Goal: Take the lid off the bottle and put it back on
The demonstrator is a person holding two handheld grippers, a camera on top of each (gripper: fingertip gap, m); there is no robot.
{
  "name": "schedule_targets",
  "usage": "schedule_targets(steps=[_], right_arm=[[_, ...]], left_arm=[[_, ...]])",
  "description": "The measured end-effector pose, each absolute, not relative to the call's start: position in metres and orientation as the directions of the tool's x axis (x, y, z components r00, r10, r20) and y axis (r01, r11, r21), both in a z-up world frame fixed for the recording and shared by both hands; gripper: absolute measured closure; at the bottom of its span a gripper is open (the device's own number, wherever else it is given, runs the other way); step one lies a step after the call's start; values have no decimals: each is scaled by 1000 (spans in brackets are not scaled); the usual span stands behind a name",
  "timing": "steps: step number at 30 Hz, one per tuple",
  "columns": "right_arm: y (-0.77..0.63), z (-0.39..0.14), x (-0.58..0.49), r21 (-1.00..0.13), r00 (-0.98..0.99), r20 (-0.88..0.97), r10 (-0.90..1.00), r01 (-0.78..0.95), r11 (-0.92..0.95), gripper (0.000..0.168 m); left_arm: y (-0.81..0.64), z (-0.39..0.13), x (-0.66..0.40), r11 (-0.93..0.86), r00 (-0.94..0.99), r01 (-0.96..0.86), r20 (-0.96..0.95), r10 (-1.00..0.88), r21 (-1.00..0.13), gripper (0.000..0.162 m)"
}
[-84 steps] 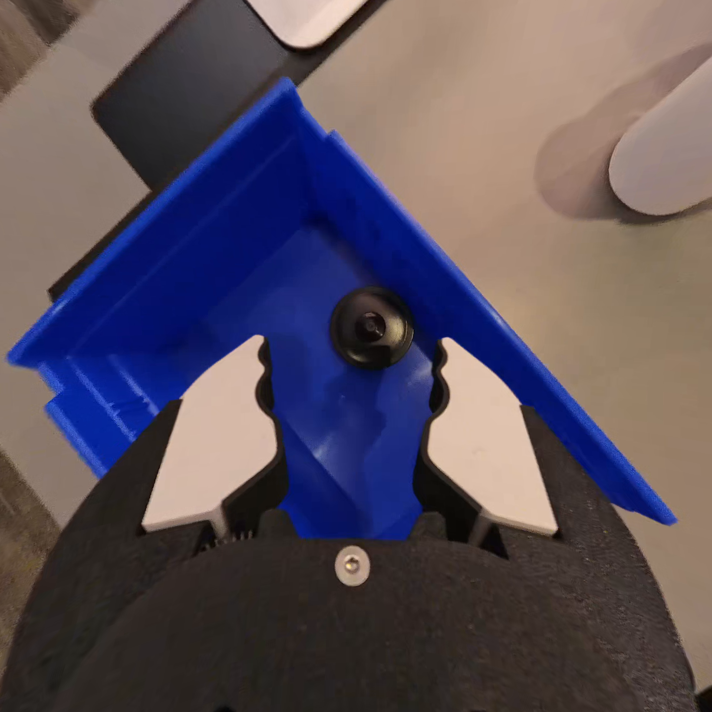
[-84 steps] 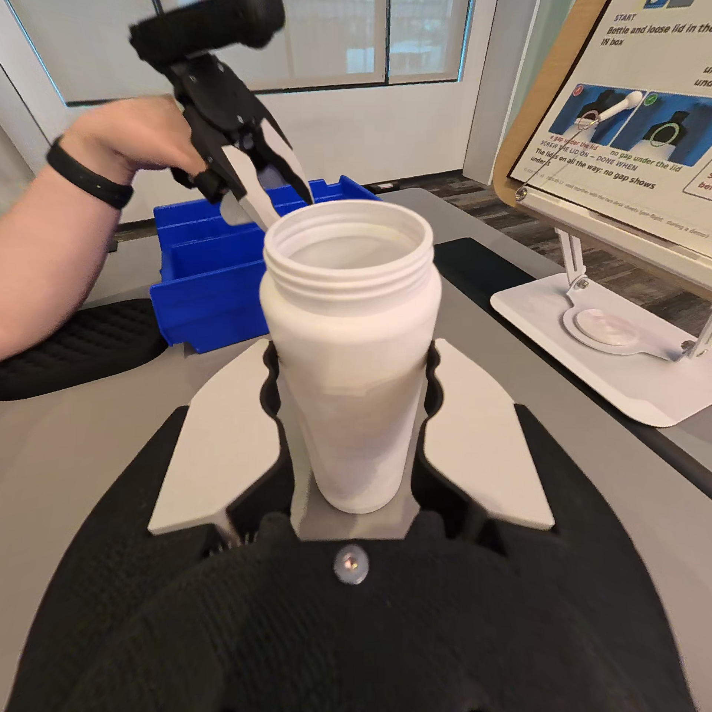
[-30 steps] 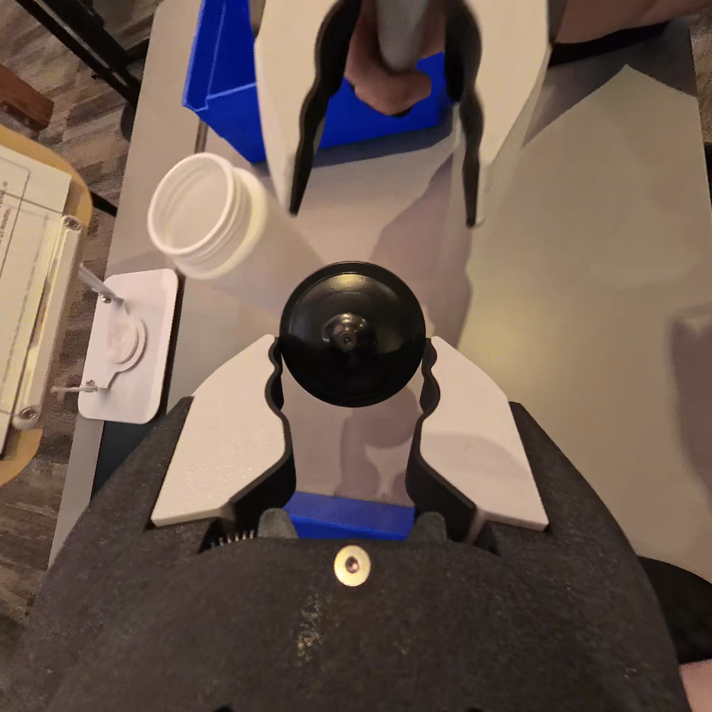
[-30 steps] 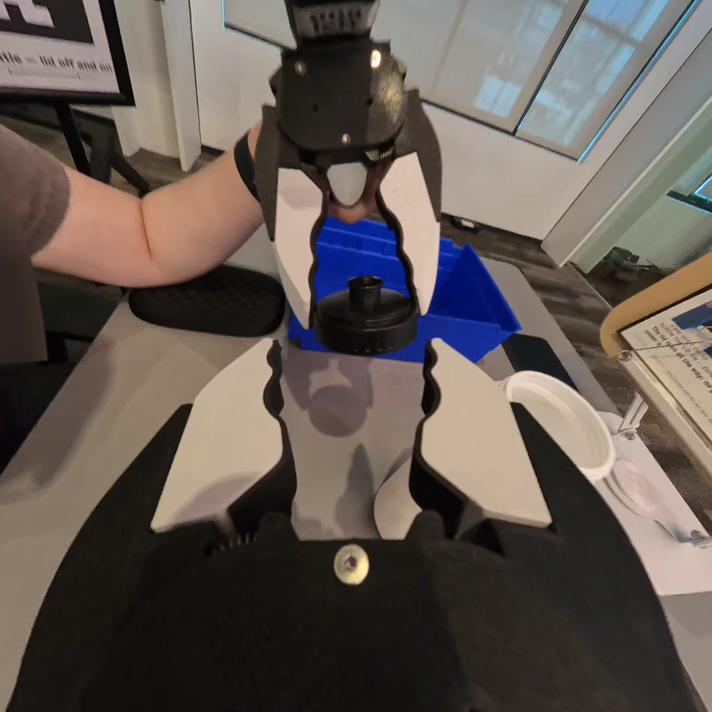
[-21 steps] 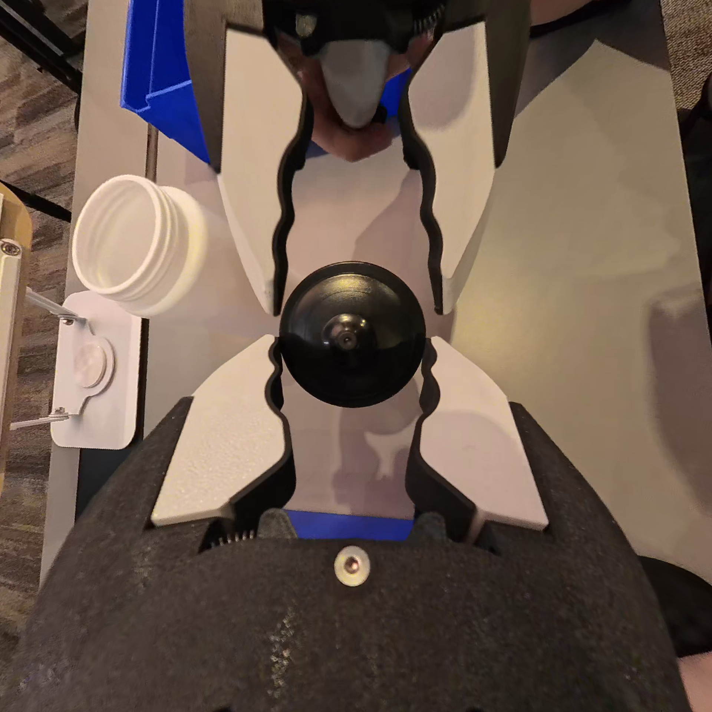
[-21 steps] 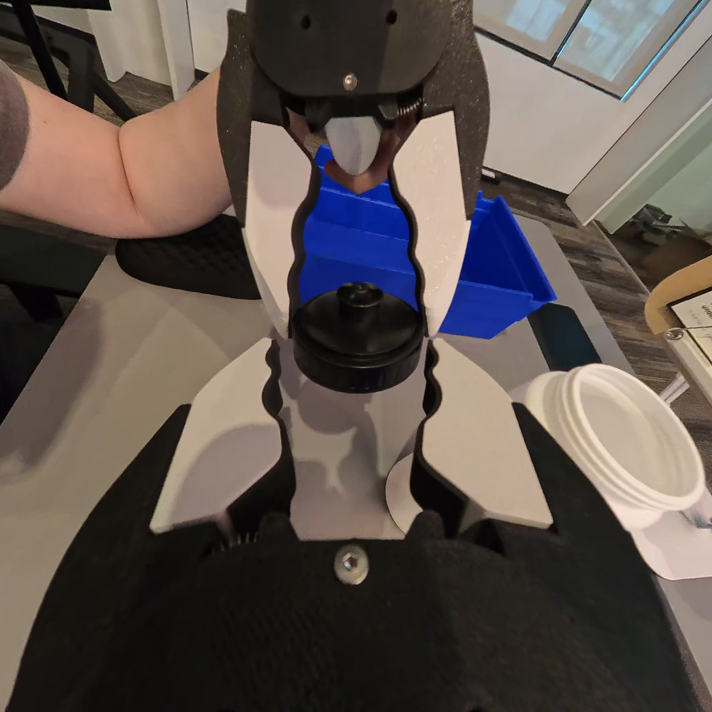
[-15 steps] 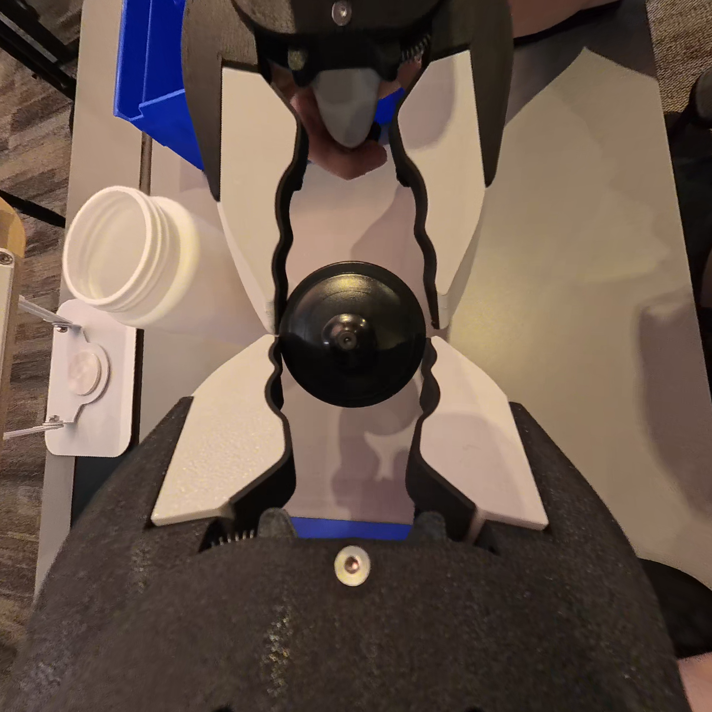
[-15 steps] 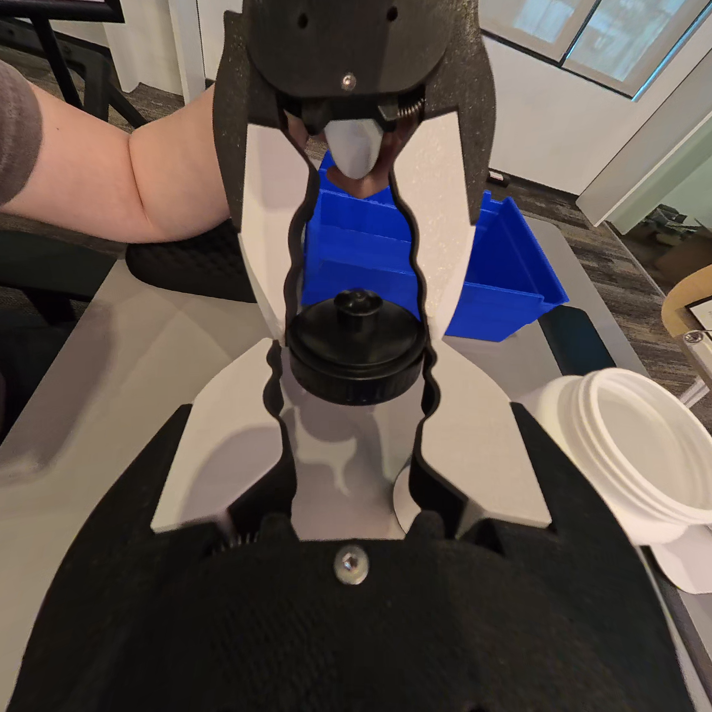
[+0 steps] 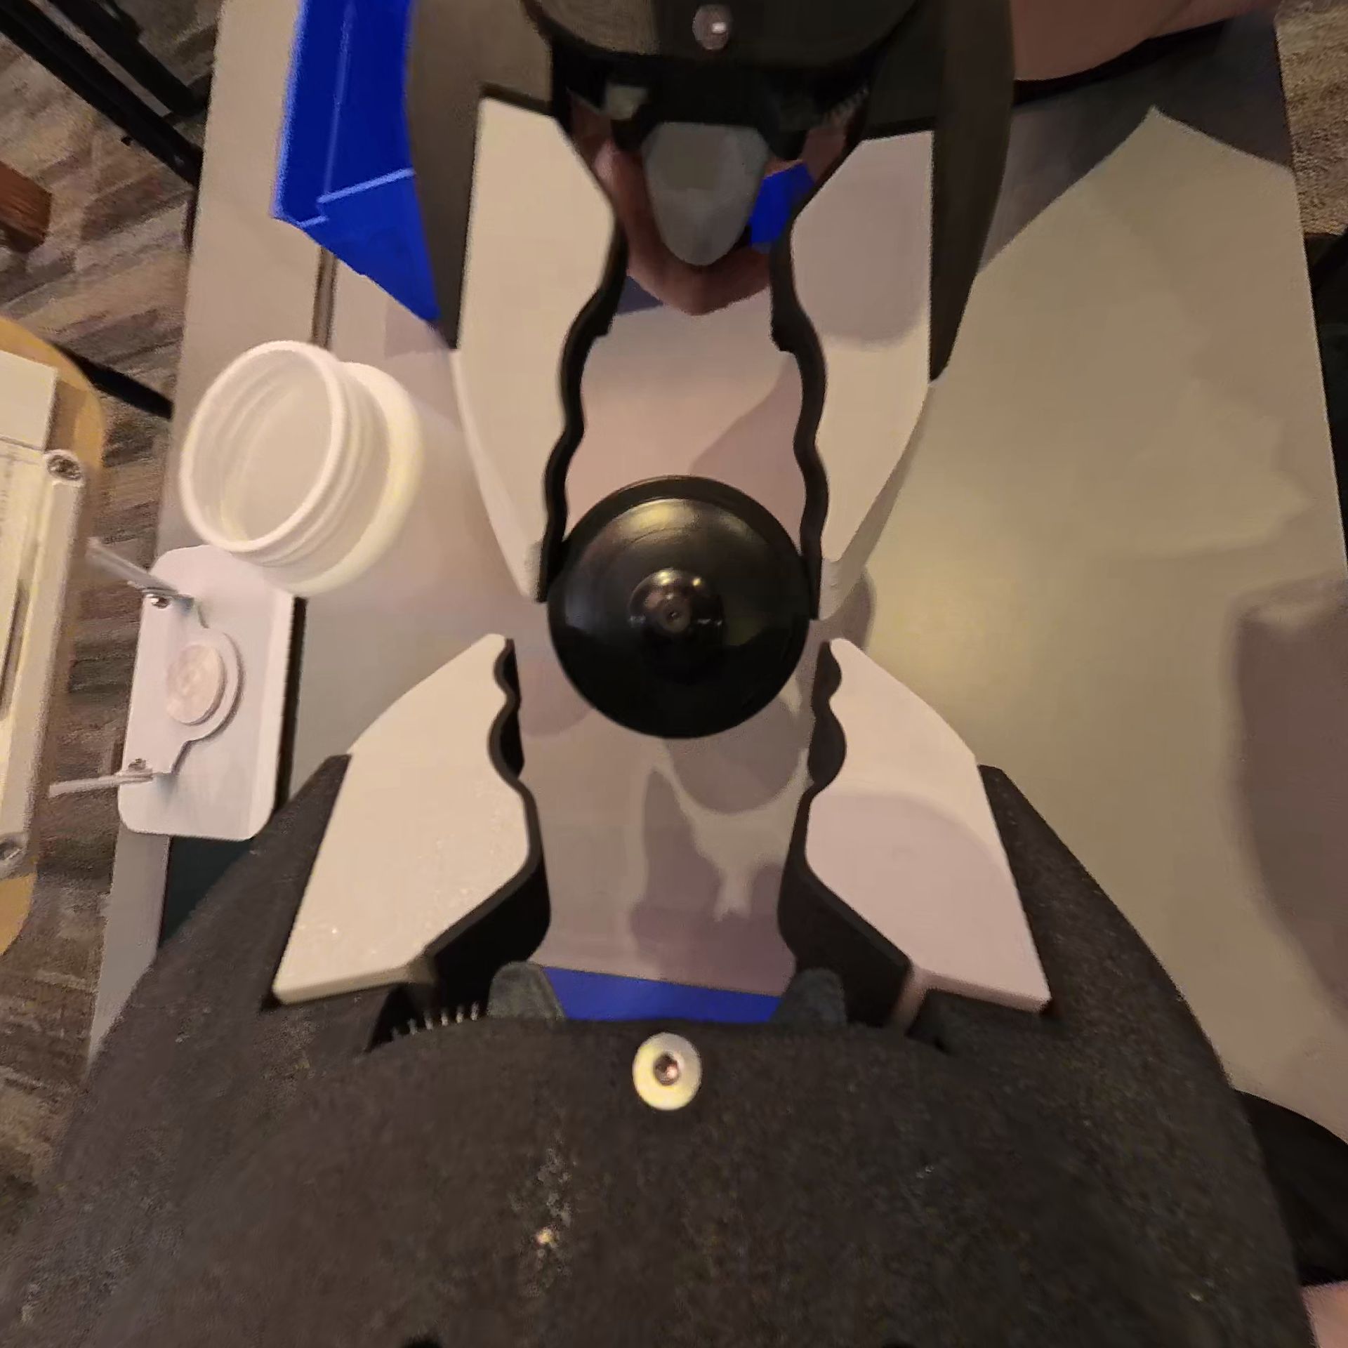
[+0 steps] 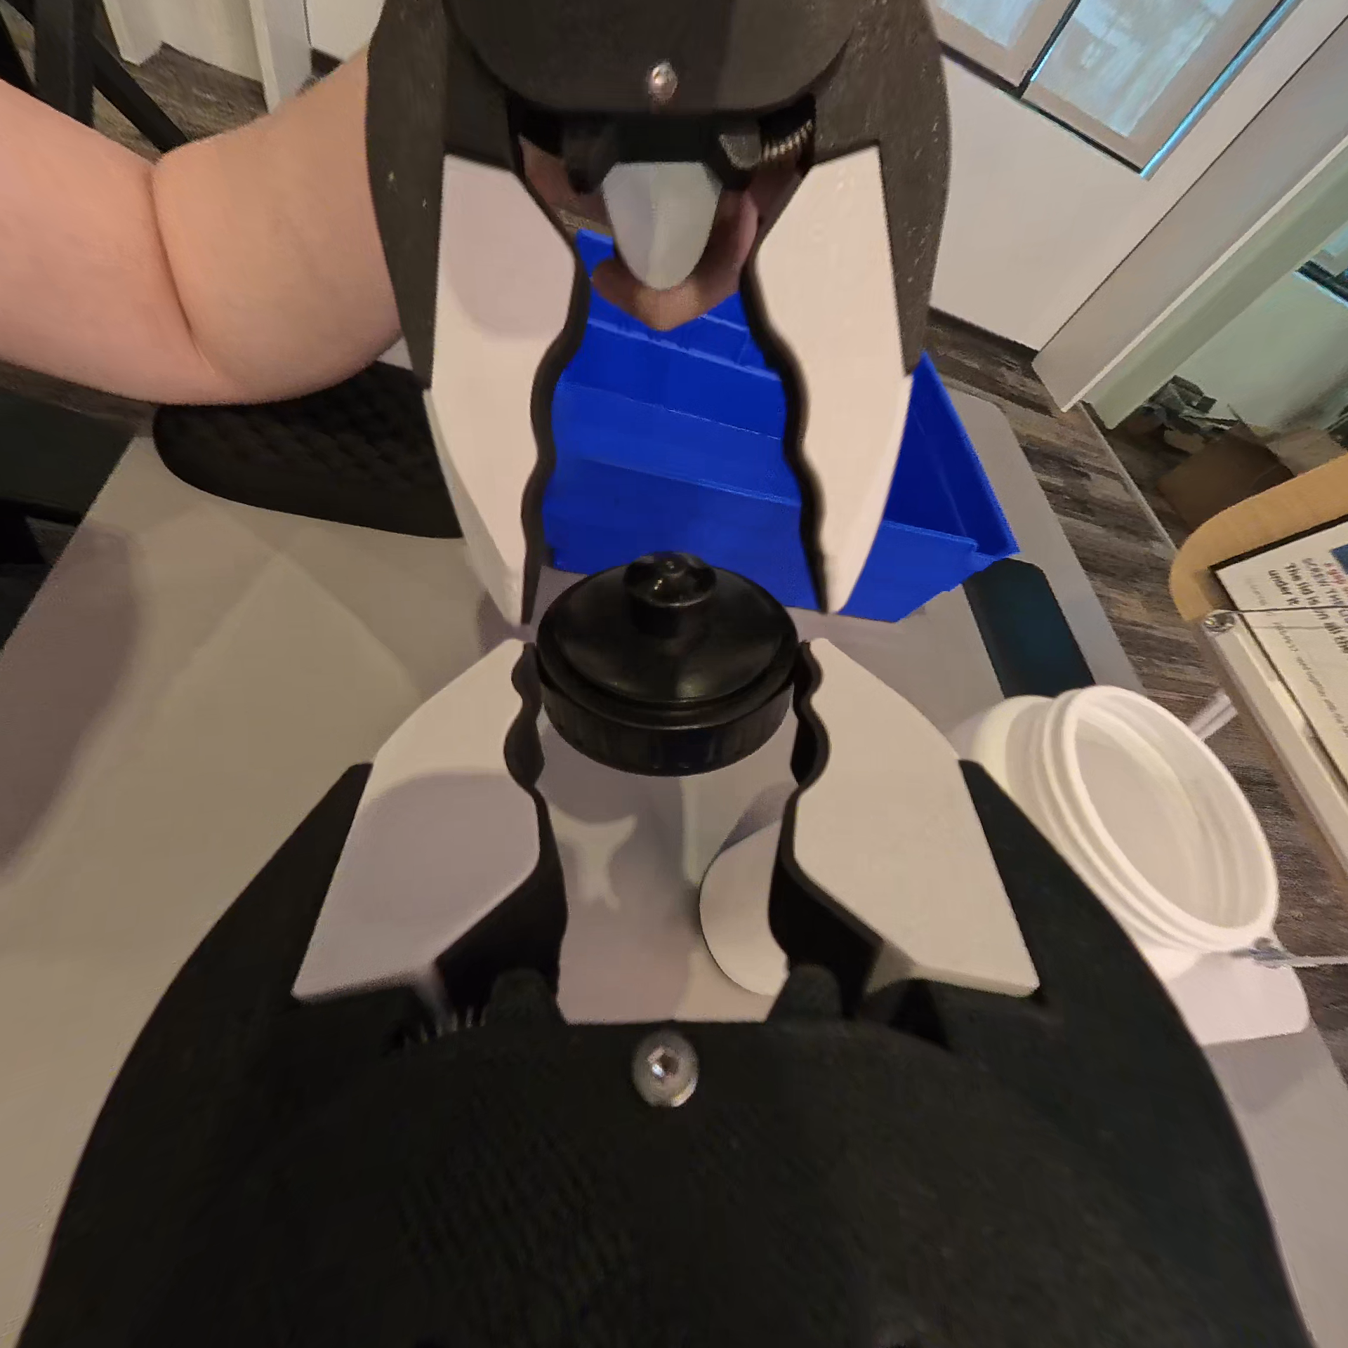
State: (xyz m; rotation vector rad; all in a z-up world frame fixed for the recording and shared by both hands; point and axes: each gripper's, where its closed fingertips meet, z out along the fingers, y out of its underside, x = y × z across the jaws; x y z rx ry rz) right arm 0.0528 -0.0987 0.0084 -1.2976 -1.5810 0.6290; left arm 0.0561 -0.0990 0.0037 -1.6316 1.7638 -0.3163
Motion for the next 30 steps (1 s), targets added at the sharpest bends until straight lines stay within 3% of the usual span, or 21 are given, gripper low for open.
schedule_targets(steps=[5,8,11,12,13,18,23,30], right_arm=[[-88,35,73,-799,96,472,877,467,379,100],[-84,77,99,-810,193,526,828,412,418,100],[-82,119,130,-843,305,524,795,317,434,100],[-81,130,140,-851,343,519,783,289,438,100],[-79,140,150,-858,378,512,772,263,441,100],[-73,168,182,-886,476,457,751,168,433,100],[-68,170,187,-897,489,433,757,151,416,100],[-54,155,179,-915,471,403,784,179,363,99]], left_arm=[[-74,44,46,138,212,-644,-350,-913,-752,69],[-61,77,46,130,328,-452,-299,-896,-883,70],[-45,93,50,186,451,-262,-291,-844,-947,58],[-41,95,53,210,487,-208,-288,-825,-955,61],[-34,91,57,202,533,-180,-268,-803,-963,64],[-5,27,84,-39,699,-184,-103,-707,-982,47],[5,-25,99,-65,747,-215,-121,-653,-974,54],[15,-48,112,-131,714,-130,-1,-700,-983,66]])
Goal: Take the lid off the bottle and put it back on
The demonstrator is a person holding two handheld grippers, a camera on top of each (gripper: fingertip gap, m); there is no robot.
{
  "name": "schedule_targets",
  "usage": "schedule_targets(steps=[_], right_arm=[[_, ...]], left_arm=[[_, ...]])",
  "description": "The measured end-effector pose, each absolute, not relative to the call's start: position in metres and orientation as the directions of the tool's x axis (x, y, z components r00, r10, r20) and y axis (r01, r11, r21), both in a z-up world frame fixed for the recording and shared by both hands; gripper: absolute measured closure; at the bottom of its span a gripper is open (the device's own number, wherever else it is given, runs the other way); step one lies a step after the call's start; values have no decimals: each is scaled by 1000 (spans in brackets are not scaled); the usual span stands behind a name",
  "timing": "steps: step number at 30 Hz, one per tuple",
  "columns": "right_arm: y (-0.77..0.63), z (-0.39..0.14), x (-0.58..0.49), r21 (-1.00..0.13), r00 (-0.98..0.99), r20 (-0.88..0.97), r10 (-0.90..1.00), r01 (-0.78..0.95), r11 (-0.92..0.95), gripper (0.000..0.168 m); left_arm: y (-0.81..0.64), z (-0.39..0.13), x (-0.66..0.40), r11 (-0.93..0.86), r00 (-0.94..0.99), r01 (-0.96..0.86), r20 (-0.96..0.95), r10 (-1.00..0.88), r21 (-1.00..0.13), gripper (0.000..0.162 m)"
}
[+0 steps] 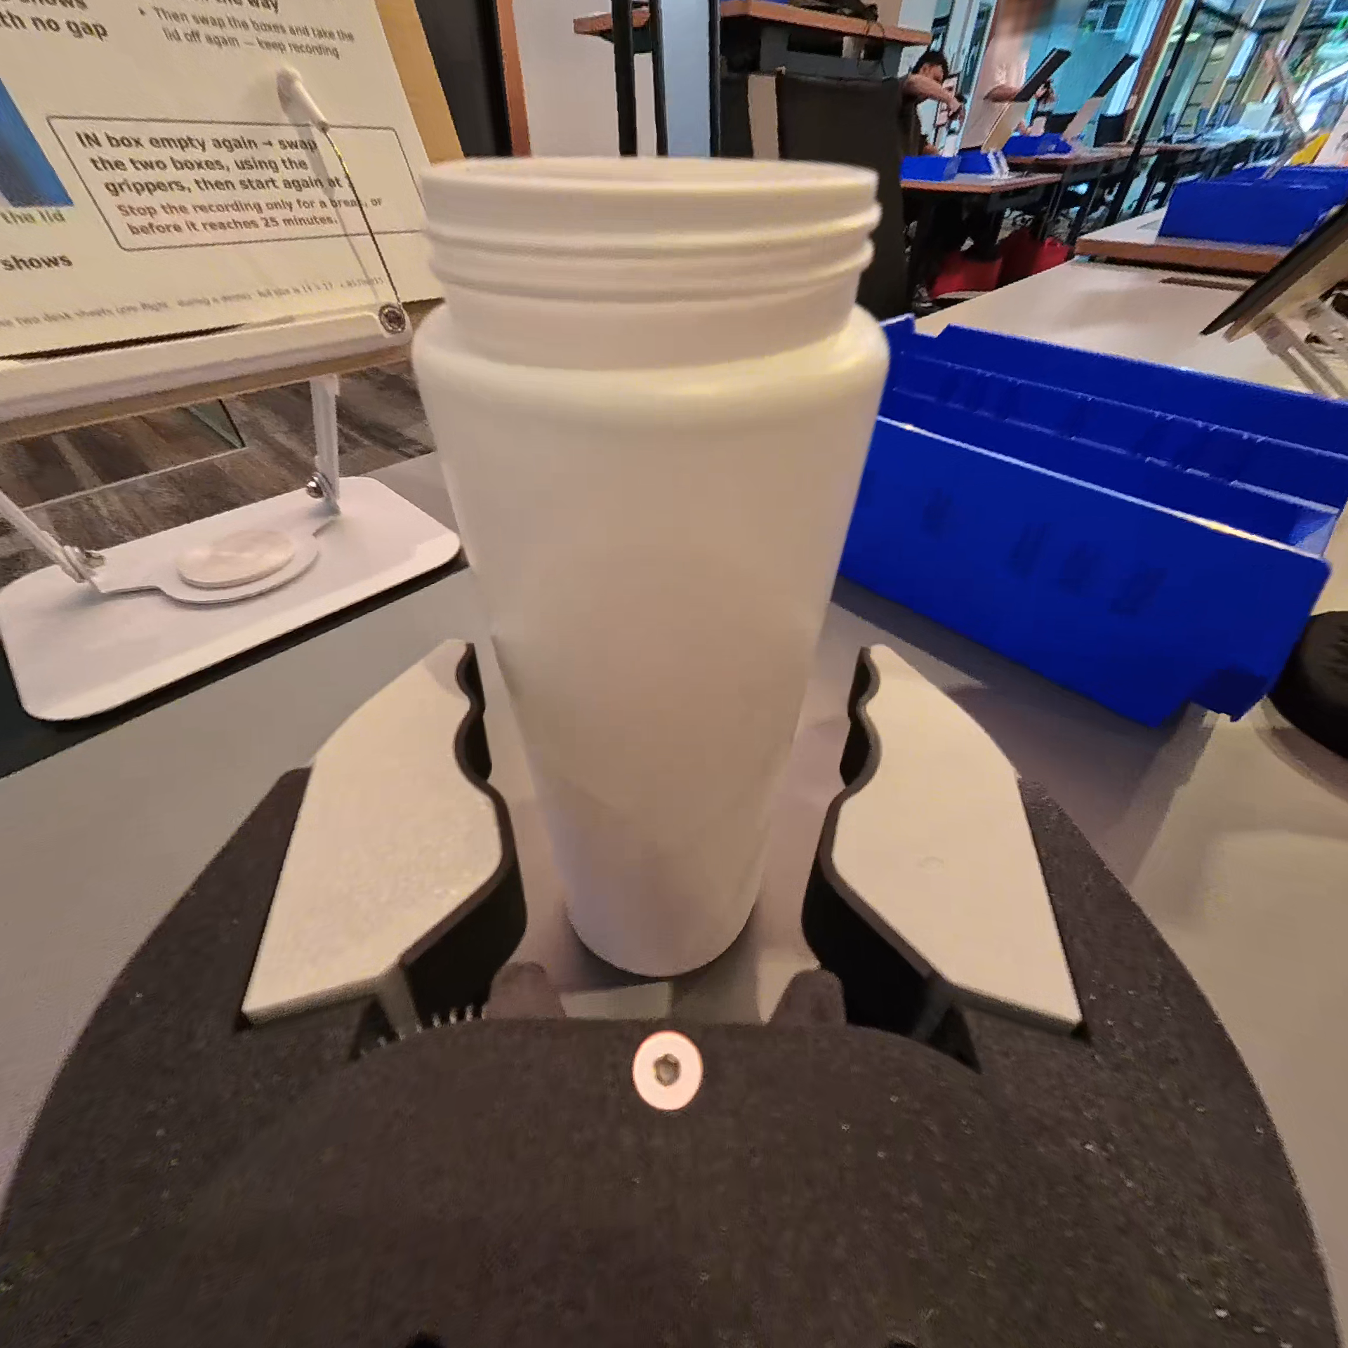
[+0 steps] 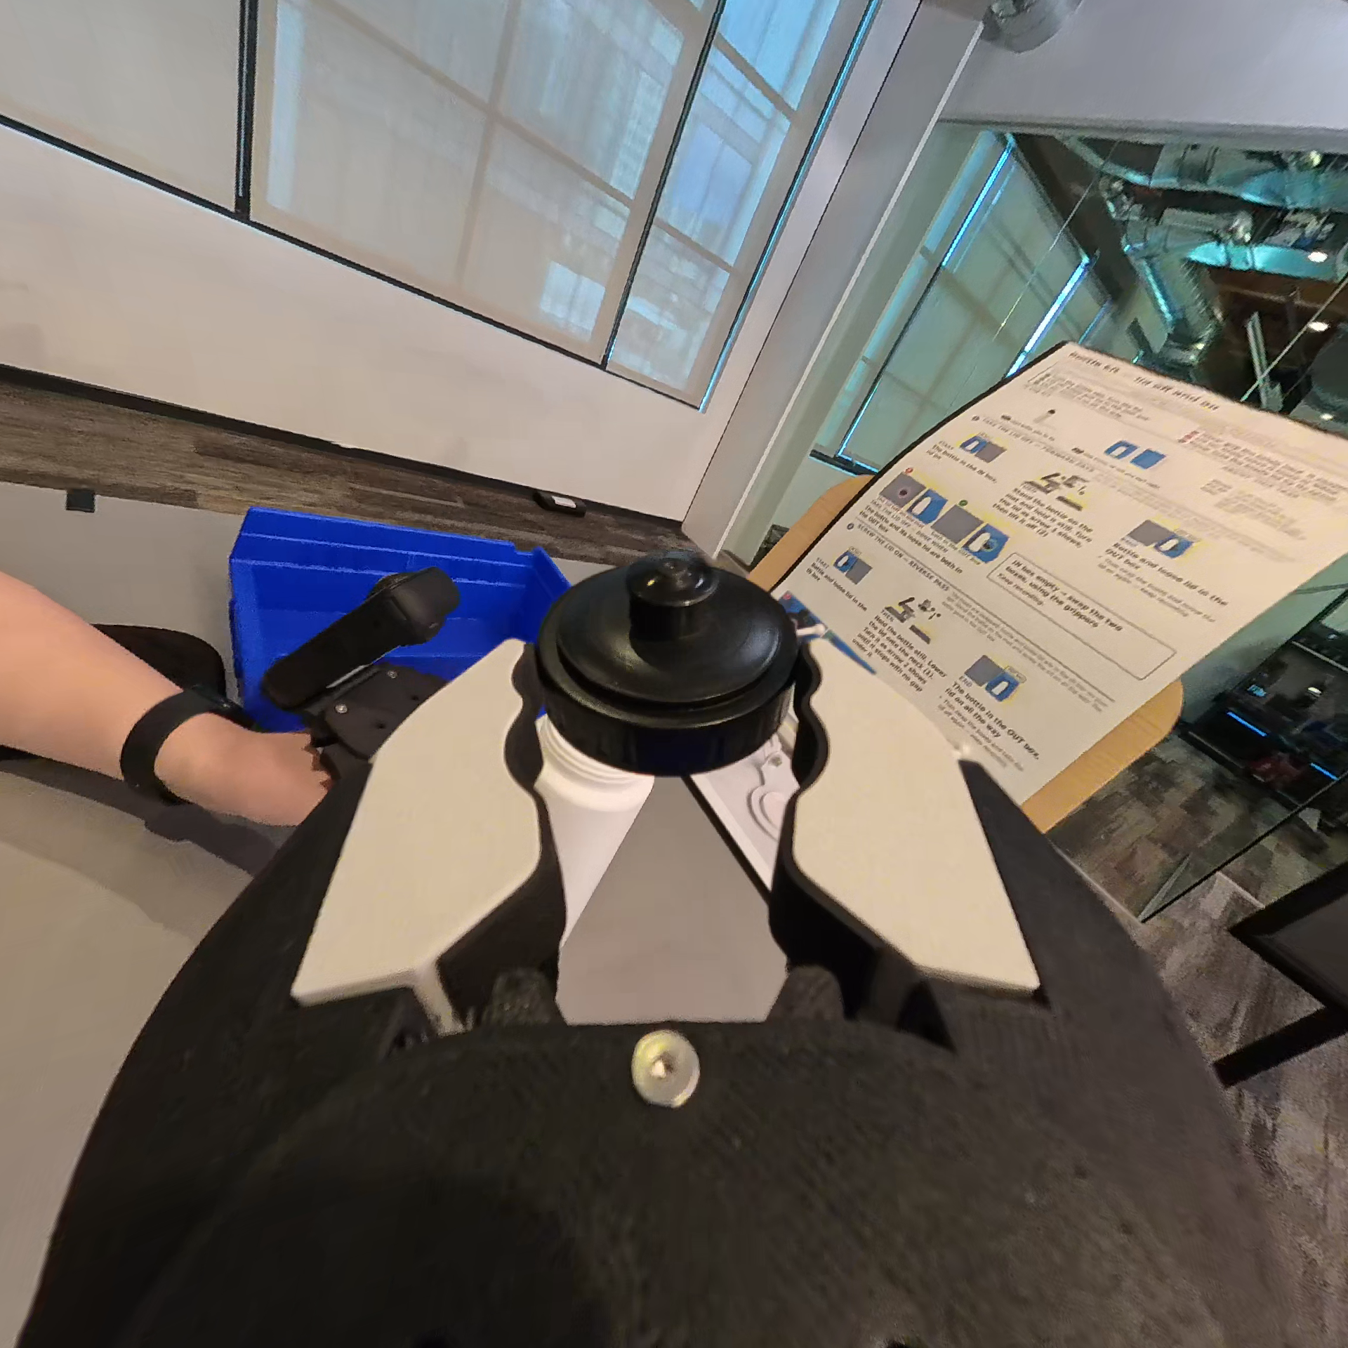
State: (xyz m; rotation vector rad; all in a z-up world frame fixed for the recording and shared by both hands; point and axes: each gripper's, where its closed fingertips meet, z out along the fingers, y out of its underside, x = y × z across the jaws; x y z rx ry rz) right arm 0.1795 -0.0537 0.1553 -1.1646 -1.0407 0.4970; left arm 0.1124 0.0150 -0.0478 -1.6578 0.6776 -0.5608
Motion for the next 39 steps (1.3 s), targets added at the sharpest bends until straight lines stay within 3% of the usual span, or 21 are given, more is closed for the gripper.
schedule_targets(steps=[4,9,17,26,39], right_arm=[[-47,145,174,-917,458,398,795,205,342,100],[-39,131,166,-935,435,351,829,213,284,100],[-26,93,140,-996,275,-6,961,81,-29,100],[-20,62,124,-976,288,82,954,216,18,99],[-14,47,121,-976,252,33,967,216,-23,100]], left_arm=[[20,-49,114,-127,708,-103,17,-706,-987,78],[13,-50,123,-127,654,-104,28,-756,-986,79],[-8,-50,138,-113,565,-129,20,-825,-985,79],[-8,-51,140,-116,552,-144,17,-833,-983,79],[-7,-51,141,-120,546,-155,16,-838,-981,80]])
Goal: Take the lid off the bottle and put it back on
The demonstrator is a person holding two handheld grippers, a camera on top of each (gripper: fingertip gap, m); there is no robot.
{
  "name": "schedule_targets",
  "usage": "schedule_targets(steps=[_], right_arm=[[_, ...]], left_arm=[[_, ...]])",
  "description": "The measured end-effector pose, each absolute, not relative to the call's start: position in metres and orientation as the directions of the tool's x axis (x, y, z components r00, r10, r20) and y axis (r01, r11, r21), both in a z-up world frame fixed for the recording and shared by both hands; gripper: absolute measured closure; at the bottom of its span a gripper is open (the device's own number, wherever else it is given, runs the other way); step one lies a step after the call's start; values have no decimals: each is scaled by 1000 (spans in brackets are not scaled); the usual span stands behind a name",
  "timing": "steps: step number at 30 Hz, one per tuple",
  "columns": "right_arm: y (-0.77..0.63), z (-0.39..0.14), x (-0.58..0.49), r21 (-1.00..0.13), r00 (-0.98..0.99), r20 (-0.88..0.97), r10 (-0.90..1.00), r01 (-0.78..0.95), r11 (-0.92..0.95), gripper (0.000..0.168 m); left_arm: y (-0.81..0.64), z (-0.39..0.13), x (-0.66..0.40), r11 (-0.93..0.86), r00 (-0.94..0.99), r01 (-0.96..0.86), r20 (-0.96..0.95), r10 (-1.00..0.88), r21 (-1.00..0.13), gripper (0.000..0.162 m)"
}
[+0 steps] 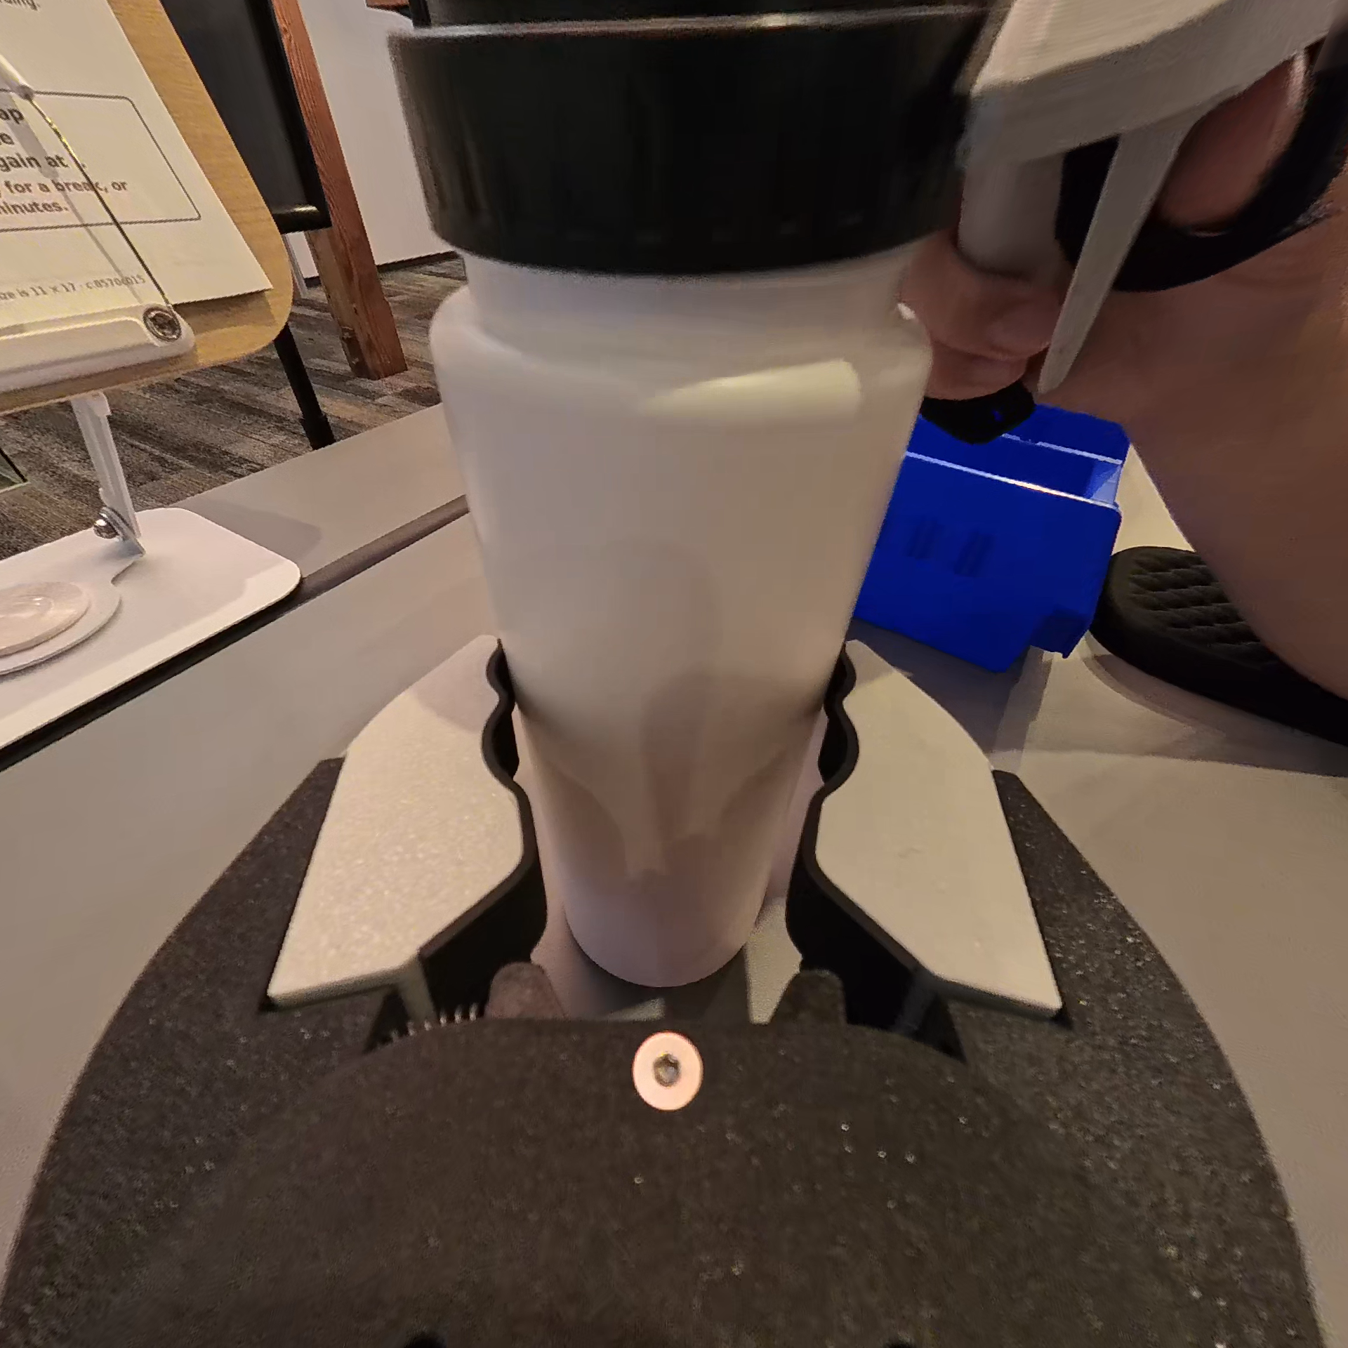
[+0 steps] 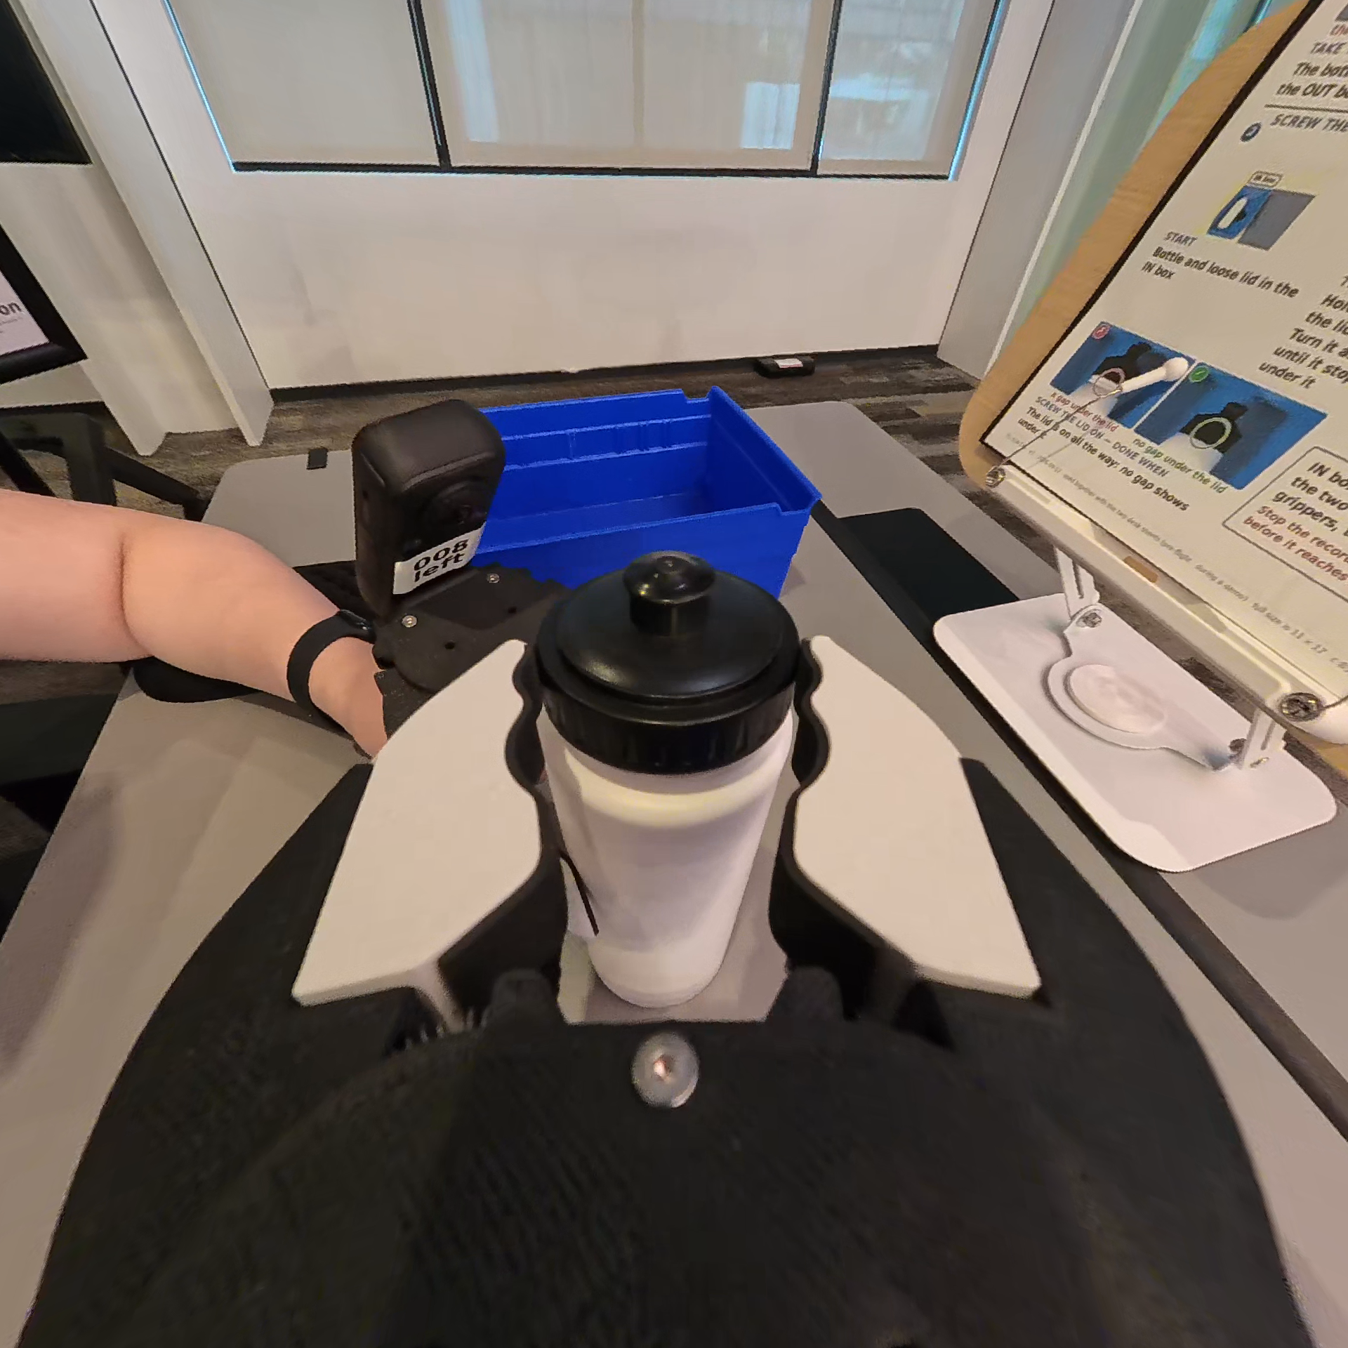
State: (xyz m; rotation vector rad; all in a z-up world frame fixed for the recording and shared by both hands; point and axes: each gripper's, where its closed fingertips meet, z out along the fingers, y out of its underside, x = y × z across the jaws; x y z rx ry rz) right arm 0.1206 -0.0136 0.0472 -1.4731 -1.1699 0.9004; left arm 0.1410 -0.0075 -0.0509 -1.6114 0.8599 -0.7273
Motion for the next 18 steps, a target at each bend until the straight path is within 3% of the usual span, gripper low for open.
schedule_targets(steps=[18], right_arm=[[-18,47,123,-995,115,6,993,100,-5,100]], left_arm=[[-12,-51,144,-106,507,-156,13,-862,-982,80]])
